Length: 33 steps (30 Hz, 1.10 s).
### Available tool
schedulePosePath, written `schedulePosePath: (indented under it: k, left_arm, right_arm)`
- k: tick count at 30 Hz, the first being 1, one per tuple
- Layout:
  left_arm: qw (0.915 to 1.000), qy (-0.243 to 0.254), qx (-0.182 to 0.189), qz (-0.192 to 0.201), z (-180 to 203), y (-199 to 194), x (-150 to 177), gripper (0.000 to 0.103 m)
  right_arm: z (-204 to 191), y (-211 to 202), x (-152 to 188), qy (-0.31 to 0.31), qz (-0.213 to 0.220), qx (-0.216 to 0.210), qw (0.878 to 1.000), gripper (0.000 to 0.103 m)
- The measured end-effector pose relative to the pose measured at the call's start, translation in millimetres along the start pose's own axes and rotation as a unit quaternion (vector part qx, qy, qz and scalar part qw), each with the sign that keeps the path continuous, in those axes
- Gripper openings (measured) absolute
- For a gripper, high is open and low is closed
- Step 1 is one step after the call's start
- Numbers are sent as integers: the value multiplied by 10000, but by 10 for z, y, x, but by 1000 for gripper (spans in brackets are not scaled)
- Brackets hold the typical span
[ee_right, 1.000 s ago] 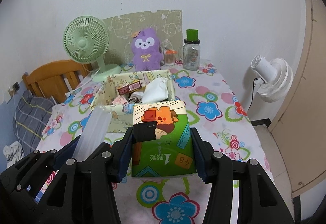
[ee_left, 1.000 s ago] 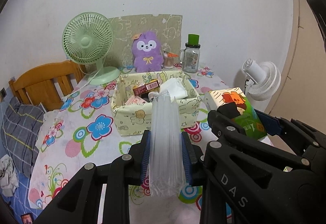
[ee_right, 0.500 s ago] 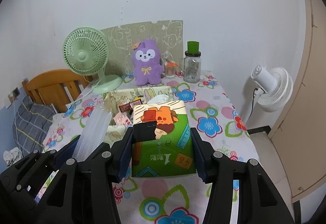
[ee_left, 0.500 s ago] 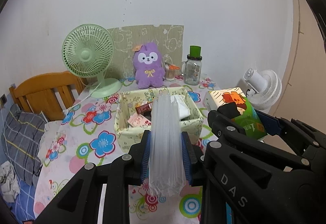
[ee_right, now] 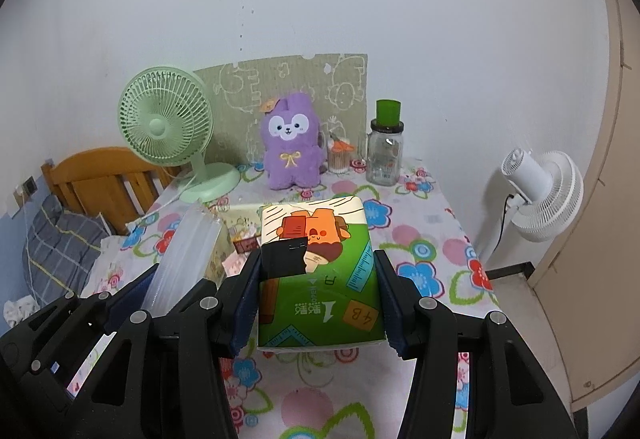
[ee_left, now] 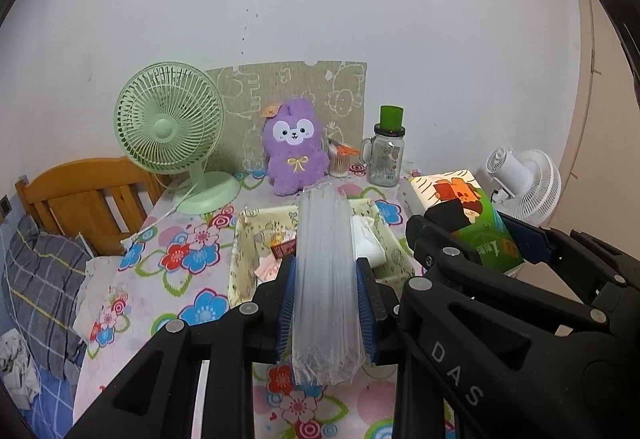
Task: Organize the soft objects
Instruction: 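Lift the cup stack and tissue box with both tools and carry them over the yellow box, then lower the cup stack and tissue box into the yellow box and open both tools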
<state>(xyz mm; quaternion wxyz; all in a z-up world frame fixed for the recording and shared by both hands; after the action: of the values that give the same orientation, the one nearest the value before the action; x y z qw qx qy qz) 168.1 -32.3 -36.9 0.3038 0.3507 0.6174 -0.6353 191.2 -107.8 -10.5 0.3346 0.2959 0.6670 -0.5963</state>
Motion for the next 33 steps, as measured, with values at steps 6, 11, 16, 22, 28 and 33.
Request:
schedulePosePath:
  k: [6, 11, 16, 22, 28, 33]
  left_arm:
    - [10000, -24, 11, 33, -34, 172, -146, 29]
    - [10000, -24, 10, 31, -55, 295, -224, 29]
    - [10000, -49, 45, 30, -103, 454, -296, 29]
    - [9999, -80, 72, -2, -159, 629, -356, 30]
    - [9998, -133, 102, -50, -200, 852, -409, 31]
    - [9997, -97, 139, -156, -201, 1032, -406, 37]
  right_arm:
    - [-2, 162, -134, 6, 10, 3, 10000, 56]
    - [-9, 313, -240, -55, 24, 23, 10000, 56]
    - [-29, 467, -314, -71, 14, 50, 10000, 56]
    - [-47, 697, -403, -42, -32, 129, 9999, 56]
    - [-32, 908, -458, -82, -103, 219, 9997, 56]
    - [14, 1107, -438, -26, -259, 236, 9994, 56]
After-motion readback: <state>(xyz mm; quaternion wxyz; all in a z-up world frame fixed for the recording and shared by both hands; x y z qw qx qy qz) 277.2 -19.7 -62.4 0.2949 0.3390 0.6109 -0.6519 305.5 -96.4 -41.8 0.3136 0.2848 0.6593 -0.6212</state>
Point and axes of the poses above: each gripper's, at about its wrist camera, not at the fingertips, and y roughly the way its jaws point, z to its right, x to its underside, the point moved 5 cm from there along y, roughly the way its jaws point, and after that the axes turned 1 degree about y, right-handed, at the moved point
